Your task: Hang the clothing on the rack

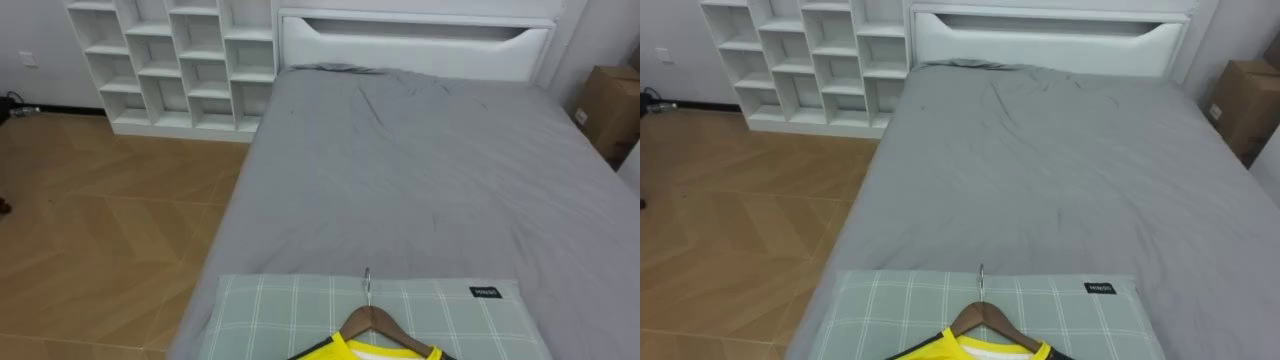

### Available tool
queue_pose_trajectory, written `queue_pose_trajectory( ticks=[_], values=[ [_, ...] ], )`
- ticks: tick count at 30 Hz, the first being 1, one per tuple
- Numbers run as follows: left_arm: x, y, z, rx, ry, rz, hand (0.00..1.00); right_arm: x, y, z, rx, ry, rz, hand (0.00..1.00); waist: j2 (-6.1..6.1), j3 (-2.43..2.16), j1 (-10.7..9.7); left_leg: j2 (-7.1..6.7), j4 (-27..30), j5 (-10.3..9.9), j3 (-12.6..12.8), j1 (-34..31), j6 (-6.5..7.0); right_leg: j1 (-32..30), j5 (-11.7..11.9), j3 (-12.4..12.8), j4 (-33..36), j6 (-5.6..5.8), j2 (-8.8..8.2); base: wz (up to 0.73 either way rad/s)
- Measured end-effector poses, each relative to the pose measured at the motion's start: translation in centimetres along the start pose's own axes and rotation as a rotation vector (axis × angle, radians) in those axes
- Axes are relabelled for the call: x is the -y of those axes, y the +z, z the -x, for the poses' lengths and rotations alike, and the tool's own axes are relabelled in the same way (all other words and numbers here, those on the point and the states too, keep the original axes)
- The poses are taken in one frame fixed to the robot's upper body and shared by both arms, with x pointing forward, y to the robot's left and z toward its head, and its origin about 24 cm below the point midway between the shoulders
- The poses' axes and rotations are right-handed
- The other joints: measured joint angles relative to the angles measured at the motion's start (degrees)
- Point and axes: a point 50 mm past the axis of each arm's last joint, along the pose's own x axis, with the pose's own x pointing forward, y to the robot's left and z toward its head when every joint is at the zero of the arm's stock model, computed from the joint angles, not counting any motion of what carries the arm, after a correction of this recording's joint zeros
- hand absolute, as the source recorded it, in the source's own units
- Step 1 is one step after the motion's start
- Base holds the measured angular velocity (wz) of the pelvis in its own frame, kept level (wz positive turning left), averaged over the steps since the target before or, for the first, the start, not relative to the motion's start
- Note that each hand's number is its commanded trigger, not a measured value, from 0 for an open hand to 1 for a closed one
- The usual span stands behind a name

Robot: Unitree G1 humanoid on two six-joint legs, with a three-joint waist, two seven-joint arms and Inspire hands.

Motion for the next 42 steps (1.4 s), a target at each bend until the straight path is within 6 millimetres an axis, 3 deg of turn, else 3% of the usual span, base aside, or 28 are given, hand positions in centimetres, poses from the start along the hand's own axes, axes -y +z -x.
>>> queue_pose_trajectory(
  ticks=[13,29,35,42],
  values=[
    [-0.1,0.0,0.0,0.013,0.005,0.007,0.0,0.2,-0.8,0.2,-0.001,0.006,-0.104,0.0,0.0,0.09,0.0,0.04,-0.04,0.0,0.1,0.12,0.0,0.04,0.0,0.02,0.02,0.0,0.05,0.0],
    [-0.1,-1.8,0.3,-0.05,0.009,0.288,0.0,0.4,-0.9,0.3,0.003,0.01,-0.125,0.0,0.1,0.02,0.16,0.01,-0.04,-0.13,-0.06,0.01,0.03,-0.05,-0.32,-0.16,0.05,-0.02,0.01,0.0],
    [-1.1,-2.0,0.4,-0.055,0.118,0.379,0.0,0.6,-1.1,0.3,-0.012,-0.015,-0.131,0.0,0.08,-0.09,1.54,0.05,-0.08,-0.15,-0.03,0.66,0.01,0.51,-0.36,-0.23,0.07,-0.04,0.03,0.0],
    [-3.5,-1.0,0.8,-0.006,0.366,0.393,0.0,1.2,-1.2,0.4,-0.016,-0.047,-0.127,0.0,0.32,0.1,1.57,0.11,0.41,-0.96,-0.79,2.66,-0.08,2.92,-0.91,-0.72,0.12,0.0,0.17,0.04]
  ],
)
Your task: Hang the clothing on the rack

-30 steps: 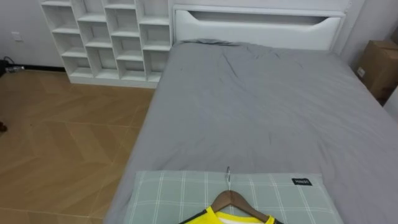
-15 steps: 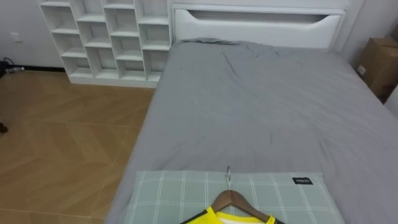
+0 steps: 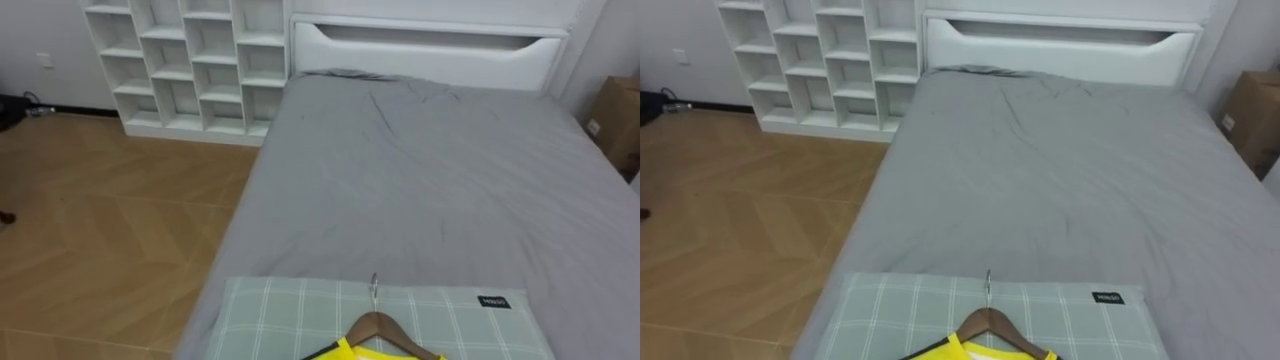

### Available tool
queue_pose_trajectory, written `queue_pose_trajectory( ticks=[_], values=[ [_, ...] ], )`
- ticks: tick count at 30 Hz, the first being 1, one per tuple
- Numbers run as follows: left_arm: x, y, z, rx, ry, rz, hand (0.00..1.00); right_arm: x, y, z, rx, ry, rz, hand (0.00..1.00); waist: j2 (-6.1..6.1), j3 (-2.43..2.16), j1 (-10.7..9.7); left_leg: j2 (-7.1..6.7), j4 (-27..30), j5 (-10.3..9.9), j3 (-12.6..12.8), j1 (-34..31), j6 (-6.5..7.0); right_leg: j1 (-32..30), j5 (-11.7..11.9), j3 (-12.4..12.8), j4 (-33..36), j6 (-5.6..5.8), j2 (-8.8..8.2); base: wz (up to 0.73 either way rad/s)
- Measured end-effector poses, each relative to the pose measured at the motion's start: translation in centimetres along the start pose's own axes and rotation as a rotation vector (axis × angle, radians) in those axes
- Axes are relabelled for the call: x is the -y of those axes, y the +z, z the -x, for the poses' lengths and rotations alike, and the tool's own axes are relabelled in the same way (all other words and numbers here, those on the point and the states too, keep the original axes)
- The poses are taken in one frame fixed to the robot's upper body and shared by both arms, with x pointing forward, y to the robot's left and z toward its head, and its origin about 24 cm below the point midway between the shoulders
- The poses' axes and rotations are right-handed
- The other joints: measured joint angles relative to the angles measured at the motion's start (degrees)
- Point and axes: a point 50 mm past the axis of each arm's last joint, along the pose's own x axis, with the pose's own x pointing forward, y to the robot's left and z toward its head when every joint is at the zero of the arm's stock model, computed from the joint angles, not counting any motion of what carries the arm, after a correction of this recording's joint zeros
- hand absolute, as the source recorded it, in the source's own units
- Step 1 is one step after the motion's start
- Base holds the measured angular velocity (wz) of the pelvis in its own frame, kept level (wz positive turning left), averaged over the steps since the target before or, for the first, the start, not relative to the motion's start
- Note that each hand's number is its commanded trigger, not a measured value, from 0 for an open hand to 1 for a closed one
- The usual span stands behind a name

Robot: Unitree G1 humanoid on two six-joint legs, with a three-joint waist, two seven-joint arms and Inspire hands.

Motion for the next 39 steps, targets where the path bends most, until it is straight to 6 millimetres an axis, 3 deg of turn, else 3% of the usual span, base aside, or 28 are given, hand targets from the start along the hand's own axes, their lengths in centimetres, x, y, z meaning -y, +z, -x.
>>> queue_pose_trajectory(
  ticks=[12,24,29,39],
  values=[
    [-0.4,2.6,0.4,0.233,0.27,-0.203,0.0,0.3,0.0,0.0,0.008,-0.044,0.001,0.0,0.15,-0.1,-0.38,-0.18,-0.27,-0.18,-0.73,0.2,0.01,0.35,-0.17,-0.42,-0.1,0.1,0.17,0.02],
    [2.7,7.0,1.7,0.6,0.244,-0.524,0.0,0.2,0.4,0.0,0.026,-0.033,0.021,0.0,0.27,-0.07,-2.05,-0.32,-0.07,-0.19,-0.82,0.12,0.03,0.43,-0.24,-0.44,-0.13,0.21,0.14,0.01],
    [3.8,7.8,2.2,0.712,0.237,-0.648,0.0,0.2,0.5,0.0,0.028,-0.032,0.022,0.0,0.35,-0.1,-2.69,-0.31,-0.12,-0.19,-0.81,0.12,0.03,0.39,-0.24,-0.24,-0.15,0.21,0.21,-0.01],
    [5.1,11.1,4.1,0.961,0.287,-0.677,0.0,0.1,0.8,0.0,0.042,-0.027,0.02,0.0,0.48,-0.16,-3.63,-0.35,-0.05,-0.18,-0.7,0.15,0.03,0.39,-0.24,-0.14,-0.13,0.21,0.17,0.0]
  ],
)
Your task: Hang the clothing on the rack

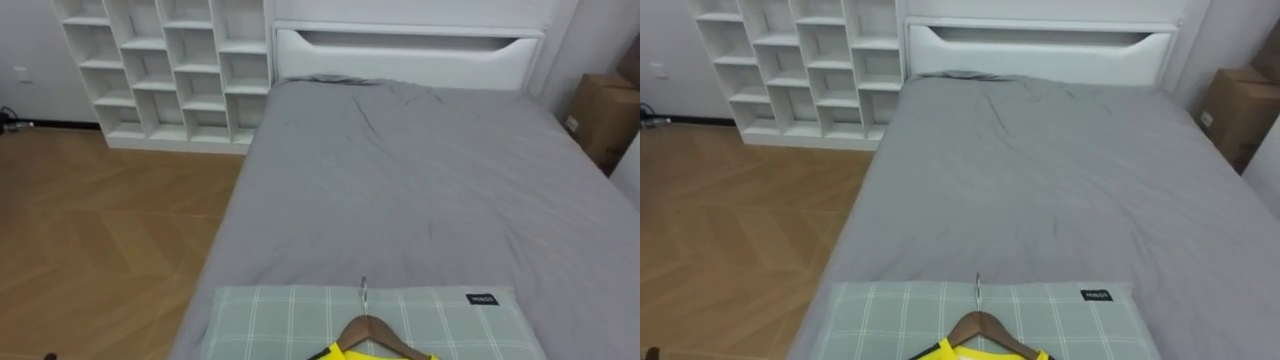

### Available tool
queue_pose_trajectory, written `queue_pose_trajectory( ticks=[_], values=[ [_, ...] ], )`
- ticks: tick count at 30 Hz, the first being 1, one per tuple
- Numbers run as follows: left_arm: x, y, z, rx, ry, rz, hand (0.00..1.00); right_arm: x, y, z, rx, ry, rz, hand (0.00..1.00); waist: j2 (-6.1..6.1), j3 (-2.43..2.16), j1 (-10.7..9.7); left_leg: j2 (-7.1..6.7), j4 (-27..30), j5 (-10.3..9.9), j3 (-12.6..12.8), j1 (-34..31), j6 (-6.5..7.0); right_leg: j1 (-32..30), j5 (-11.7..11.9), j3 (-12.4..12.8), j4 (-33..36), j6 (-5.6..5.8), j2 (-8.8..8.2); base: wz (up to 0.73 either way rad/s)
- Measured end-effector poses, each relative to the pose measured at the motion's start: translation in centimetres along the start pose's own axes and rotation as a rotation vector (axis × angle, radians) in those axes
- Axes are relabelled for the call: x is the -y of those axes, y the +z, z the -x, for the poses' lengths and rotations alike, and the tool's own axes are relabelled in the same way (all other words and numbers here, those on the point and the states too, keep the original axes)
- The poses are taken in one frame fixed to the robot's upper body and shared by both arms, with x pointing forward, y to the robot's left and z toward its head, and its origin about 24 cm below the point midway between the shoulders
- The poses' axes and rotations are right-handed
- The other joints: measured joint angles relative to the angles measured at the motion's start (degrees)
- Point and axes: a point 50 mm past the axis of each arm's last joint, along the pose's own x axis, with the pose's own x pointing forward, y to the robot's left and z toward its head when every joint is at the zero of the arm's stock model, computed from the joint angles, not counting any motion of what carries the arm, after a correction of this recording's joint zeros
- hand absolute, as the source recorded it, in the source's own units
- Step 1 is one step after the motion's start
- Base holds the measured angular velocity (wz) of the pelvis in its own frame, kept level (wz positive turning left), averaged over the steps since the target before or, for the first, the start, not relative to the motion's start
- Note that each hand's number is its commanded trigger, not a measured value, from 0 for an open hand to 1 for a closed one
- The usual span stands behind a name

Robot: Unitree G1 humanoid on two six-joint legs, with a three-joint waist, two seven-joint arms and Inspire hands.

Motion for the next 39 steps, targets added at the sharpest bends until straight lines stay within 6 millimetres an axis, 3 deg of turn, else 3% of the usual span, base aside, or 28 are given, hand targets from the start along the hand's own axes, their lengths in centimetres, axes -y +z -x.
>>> queue_pose_trajectory(
  ticks=[11,15,27,39],
  values=[
    [0.2,2.5,-0.3,0.171,0.007,-0.069,0.0,0.1,0.3,0.0,0.007,-0.001,0.012,0.0,1.12,-0.09,-1.02,0.1,0.01,0.0,0.37,-0.06,0.0,-0.4,0.02,0.55,0.15,-0.03,0.0,-0.02],
    [0.6,3.6,-0.2,0.244,-0.011,-0.091,0.0,0.1,0.4,0.0,0.016,-0.002,0.019,0.0,1.51,0.13,-1.36,0.19,-0.13,0.0,0.93,-0.13,0.0,-0.75,0.03,0.86,0.11,-0.04,0.01,-0.05],
    [1.2,7.1,0.2,0.465,-0.034,-0.144,0.0,-0.1,1.0,-0.1,0.037,0.008,0.061,0.0,1.33,0.16,-2.34,0.18,0.03,0.0,1.37,-0.84,0.0,-1.7,0.1,1.06,0.05,-0.12,0.0,-0.01],
    [1.9,7.4,0.8,0.523,-0.082,-0.216,0.0,-0.1,1.1,-0.1,0.036,0.009,0.078,0.0,1.36,0.09,-3.3,0.24,0.15,0.01,1.55,-0.82,0.0,-2.18,0.12,1.66,0.22,-0.13,-0.03,-0.01]
  ],
)
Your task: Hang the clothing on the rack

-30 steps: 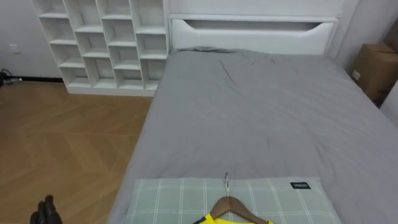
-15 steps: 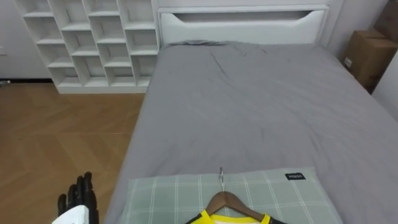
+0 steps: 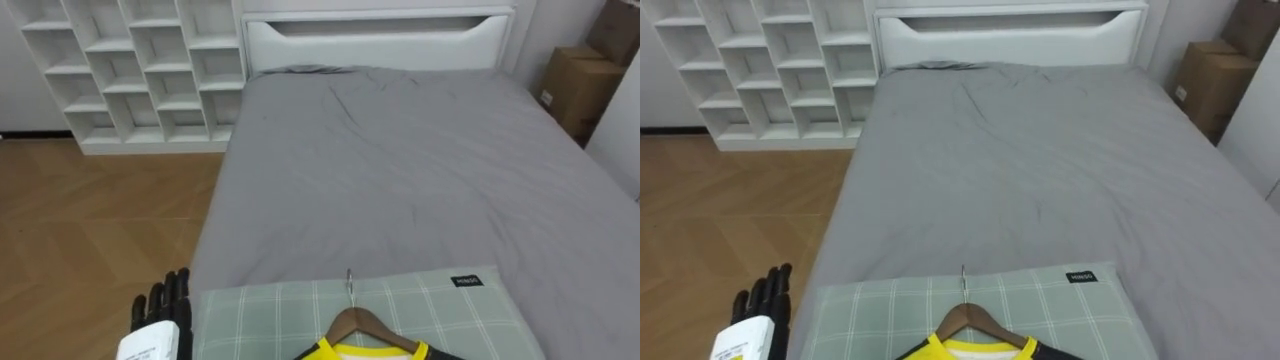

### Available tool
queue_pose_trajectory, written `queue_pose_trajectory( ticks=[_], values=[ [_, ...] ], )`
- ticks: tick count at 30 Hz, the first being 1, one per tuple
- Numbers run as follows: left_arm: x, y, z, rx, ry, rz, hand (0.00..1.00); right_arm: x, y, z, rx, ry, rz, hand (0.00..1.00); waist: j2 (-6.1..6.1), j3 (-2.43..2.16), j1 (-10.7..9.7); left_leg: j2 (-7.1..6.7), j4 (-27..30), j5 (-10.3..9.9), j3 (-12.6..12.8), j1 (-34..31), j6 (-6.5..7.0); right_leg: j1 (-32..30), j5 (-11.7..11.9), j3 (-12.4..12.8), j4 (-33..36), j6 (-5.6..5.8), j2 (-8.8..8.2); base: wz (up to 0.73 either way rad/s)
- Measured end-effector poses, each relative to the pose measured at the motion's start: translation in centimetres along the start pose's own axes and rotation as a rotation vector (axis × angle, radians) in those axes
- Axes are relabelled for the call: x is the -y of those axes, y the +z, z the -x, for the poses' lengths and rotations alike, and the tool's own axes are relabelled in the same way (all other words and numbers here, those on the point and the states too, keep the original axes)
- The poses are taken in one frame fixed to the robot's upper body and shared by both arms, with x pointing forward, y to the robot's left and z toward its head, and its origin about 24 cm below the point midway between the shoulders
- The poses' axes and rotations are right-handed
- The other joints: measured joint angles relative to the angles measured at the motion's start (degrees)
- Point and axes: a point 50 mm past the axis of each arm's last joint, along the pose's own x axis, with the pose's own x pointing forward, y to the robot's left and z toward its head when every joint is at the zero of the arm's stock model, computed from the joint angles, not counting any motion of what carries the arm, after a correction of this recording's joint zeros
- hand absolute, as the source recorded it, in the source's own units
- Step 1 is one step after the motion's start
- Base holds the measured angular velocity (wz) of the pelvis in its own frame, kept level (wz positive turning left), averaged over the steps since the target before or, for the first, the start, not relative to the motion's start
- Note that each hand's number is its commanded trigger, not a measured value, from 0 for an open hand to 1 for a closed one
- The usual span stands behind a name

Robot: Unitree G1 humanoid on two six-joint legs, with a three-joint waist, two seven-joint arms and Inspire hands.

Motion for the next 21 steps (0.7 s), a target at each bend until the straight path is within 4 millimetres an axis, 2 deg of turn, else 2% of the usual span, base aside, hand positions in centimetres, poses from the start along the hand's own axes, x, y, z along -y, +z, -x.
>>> queue_pose_trajectory(
  ticks=[7,12,19,21],
  values=[
    [0.13,0.07,-0.17,0.004,-0.038,-0.001,0.0,-0.23,0.34,-0.09,0.006,0.007,0.018,0.0,-0.14,0.02,-1.23,0.03,0.02,0.01,0.0,0.0,0.0,-0.06,0.0,0.01,0.39,0.0,-0.03,-0.01],
    [0.17,0.44,-0.64,0.016,-0.063,-0.002,0.0,-0.33,0.42,-0.11,0.009,0.01,0.018,0.0,-0.71,0.37,-1.28,0.01,0.09,0.01,0.2,-0.05,0.01,-0.01,0.0,0.06,0.74,0.0,-0.03,-0.01],
    [0.61,0.86,-0.57,0.034,-0.116,-0.013,0.0,-0.31,0.44,-0.11,0.01,0.01,0.018,0.0,-0.57,0.27,-1.32,0.05,0.1,0.01,0.85,-0.02,0.01,-0.18,0.0,0.8,0.76,0.01,0.01,-0.04],
    [0.55,0.96,-0.68,0.036,-0.124,-0.013,0.0,-0.23,0.47,-0.1,0.011,0.008,0.018,0.0,-0.27,0.09,-1.34,0.06,0.1,0.01,0.89,0.04,0.01,-0.27,0.02,0.9,0.77,0.0,0.02,0.0]
  ],
)
